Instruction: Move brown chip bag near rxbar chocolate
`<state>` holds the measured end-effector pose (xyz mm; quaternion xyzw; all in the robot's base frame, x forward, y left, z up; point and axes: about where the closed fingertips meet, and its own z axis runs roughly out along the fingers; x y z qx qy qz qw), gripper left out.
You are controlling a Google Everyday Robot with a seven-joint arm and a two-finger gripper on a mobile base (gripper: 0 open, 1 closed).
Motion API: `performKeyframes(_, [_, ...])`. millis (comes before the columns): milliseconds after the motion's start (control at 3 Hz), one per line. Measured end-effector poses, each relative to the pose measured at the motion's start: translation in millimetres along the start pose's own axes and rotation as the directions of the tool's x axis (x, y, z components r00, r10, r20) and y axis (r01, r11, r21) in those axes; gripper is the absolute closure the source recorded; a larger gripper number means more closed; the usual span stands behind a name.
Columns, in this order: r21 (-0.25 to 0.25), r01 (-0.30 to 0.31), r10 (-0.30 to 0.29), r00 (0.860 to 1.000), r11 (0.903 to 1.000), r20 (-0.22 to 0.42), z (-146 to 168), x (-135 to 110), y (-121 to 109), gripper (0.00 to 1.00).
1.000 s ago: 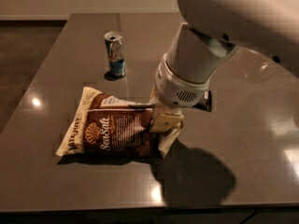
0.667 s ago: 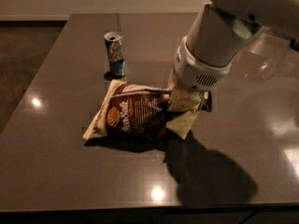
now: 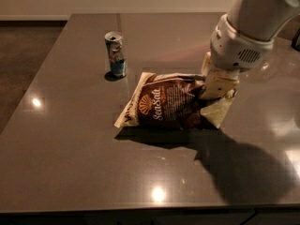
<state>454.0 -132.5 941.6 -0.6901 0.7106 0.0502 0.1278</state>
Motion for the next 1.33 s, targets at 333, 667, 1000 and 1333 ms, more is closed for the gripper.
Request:
performKeyframes(333, [-0.055, 0.007, -0.005, 0.999, 0.9985, 0.045, -12, 7, 8, 0.53])
performKeyframes(667, [-0.096, 0.029, -0.019, 0.995, 0.995, 0.102, -20, 1, 23, 0.3])
performKeyframes(1000, [-0.084, 0.064, -0.049, 0.984, 0.9944, 0.174, -35, -6, 34, 0.0])
performKeyframes(1333, [-0.084, 0.064, -0.049, 0.984, 0.9944, 0.174, -35, -6, 34, 0.0])
